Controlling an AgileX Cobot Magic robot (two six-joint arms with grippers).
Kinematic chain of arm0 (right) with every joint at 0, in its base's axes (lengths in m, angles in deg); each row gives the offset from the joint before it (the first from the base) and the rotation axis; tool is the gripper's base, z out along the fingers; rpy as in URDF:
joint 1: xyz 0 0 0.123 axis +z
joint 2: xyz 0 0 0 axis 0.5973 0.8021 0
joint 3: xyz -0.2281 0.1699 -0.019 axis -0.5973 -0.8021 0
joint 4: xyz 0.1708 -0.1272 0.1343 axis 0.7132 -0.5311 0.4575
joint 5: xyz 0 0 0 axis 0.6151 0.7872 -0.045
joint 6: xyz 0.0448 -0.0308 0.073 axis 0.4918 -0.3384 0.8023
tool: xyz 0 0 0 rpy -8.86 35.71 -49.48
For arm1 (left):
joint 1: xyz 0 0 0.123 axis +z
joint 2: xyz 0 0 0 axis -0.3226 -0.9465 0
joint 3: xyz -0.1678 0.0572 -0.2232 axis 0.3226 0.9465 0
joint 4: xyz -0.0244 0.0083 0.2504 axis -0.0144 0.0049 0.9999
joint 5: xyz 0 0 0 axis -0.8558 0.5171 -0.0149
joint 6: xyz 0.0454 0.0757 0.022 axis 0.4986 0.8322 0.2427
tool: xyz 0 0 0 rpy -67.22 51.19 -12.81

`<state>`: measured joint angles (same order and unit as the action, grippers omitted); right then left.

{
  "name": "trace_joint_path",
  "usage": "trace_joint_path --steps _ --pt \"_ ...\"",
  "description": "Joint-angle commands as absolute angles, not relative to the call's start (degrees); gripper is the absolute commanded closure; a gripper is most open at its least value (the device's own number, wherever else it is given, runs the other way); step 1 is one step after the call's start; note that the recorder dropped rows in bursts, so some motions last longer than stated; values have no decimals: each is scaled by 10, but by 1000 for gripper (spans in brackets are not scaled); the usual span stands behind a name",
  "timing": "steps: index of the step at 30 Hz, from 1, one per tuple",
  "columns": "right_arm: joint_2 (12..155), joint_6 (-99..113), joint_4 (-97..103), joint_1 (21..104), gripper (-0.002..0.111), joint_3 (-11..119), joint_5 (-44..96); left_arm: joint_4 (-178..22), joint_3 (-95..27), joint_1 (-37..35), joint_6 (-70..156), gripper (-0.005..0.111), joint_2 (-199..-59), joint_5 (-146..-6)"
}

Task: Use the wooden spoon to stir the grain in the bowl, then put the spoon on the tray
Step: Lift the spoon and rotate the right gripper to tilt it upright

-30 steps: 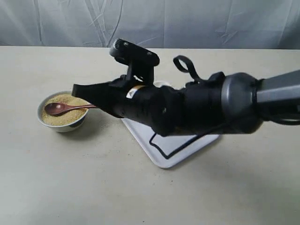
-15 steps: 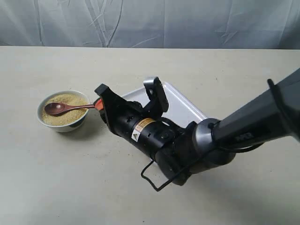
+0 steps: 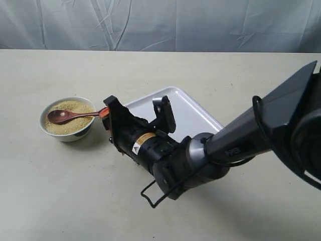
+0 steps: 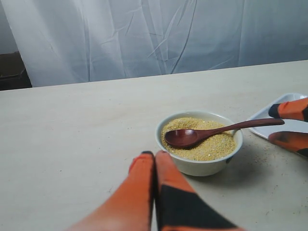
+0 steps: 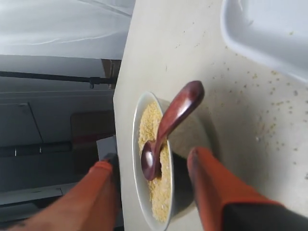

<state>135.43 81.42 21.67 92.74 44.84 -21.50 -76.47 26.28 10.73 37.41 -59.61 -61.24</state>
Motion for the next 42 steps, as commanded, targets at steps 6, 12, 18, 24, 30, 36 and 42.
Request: trace_joint_path --steps 6,12,18,24,30,36,42 --pt "1405 786 280 927 62 547 -132 -766 266 107 374 107 -593 -616" --pt "1428 786 299 927 62 554 -204 -766 266 107 374 107 -593 -616" --pt "1428 777 344 927 62 554 -213 -766 266 107 374 107 -593 -616" --pt "1432 775 344 927 75 565 -231 -766 266 107 374 107 -593 -616" --pt "1432 762 385 927 108 571 -224 -766 266 107 374 107 -593 -616" --pt "1432 736 405 927 108 571 -269 -766 266 107 374 107 -593 -616" --pt "1407 713 384 927 108 571 -358 -766 266 107 374 107 -593 -616"
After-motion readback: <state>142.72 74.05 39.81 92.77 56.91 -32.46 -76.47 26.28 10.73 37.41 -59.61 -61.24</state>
